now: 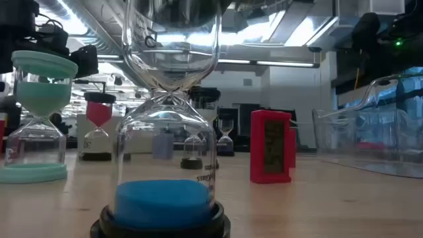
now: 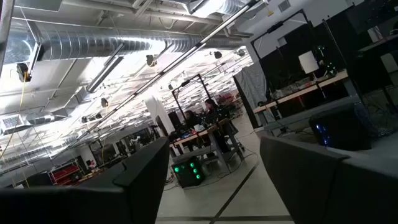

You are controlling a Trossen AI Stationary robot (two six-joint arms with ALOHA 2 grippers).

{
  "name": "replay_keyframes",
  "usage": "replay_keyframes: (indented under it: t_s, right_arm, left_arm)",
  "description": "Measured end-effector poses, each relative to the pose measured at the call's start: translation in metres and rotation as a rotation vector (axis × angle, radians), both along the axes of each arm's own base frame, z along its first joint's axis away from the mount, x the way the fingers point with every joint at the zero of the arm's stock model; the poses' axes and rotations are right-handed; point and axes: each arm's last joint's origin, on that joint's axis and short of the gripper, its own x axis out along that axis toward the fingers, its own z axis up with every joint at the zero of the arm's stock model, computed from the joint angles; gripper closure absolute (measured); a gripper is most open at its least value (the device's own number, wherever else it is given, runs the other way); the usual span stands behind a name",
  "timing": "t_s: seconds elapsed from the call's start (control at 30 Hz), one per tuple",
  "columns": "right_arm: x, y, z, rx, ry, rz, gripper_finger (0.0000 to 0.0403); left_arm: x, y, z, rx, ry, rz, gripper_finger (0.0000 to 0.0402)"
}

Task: Pick & Place Office items

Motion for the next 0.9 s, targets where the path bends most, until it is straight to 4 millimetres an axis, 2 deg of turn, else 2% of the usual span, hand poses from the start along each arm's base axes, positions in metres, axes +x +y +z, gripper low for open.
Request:
replay_keyframes:
  t_s: [0.9]
  right_arm:
    - [-0.0016, 0.0008, 0.0040, -0.022, -0.041, -0.001, 0.0146]
  left_arm:
    - [0.0000, 0.0000, 0.0000, 0.000, 0.000, 0.000, 0.0260]
